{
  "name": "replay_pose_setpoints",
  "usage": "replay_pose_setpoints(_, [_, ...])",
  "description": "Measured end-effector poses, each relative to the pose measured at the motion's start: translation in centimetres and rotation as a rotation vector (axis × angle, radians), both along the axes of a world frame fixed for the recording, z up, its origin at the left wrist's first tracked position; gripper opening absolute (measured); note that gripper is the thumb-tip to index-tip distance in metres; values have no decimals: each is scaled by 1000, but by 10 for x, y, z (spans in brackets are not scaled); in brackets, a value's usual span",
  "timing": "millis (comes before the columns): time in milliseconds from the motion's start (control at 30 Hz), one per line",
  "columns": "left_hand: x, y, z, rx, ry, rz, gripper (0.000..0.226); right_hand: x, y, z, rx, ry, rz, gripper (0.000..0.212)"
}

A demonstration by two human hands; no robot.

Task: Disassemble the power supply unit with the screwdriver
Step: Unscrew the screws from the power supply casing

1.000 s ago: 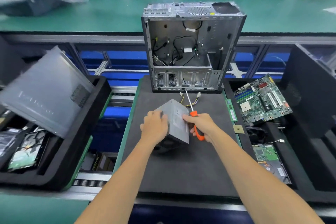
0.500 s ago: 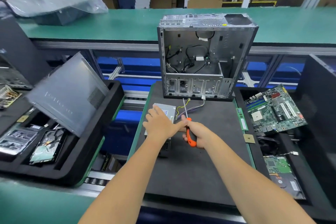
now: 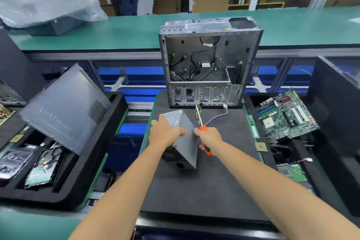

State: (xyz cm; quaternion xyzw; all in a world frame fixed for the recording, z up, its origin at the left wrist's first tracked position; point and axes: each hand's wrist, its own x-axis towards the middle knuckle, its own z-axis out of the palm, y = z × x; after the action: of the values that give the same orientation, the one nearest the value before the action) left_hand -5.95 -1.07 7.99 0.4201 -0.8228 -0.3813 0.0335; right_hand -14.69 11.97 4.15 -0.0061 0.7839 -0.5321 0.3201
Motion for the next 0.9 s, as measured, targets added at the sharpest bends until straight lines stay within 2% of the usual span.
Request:
replay_pose_setpoints(67, [-3,1,-3,282,224,28,86,-17,21,-2,126,117,-94,32])
replay_pose_setpoints(167, [-3,14,-25,741,445,96,54,-41,47,-1,128,82,-117,41])
replay_pose_setpoints(233, [-3,29,-43,895,456,93,50,-51,59,-2,133,47,-83,42])
replay_pose_setpoints(300, [-5,37,-58,927,436,66,43,-53,67,-6,204,58,-52,41])
replay_pose_setpoints(367, [-8,37,-66,874,364,35,37,-53,71,-14,217,75,-57,41])
replay_pose_setpoints(433, [-11,30,-70,671,207,-23,34,-52,69,-15,244,128,-20,42])
replay_pose_setpoints(467, [-11,26,-72,596,157,-30,31,-52,66,-13,290,165,33,41])
replay_pose_setpoints(600, [-13,16,-66,537,104,-98,30,-55,56,15,589,330,317,26])
replay_pose_setpoints(667, [-20,3,-54,316,102,-185,44,-62,51,37,672,448,406,16])
replay_pose_setpoints(733, [-27,-12,-37,77,196,-228,58,-68,42,62,673,539,515,15])
replay_pose_setpoints(800, [-36,-20,-21,-94,271,-346,56,-70,31,89,688,594,689,15])
replay_pose_setpoints(900, [-45,-30,-11,-331,228,-511,41,-71,16,123,700,667,889,20])
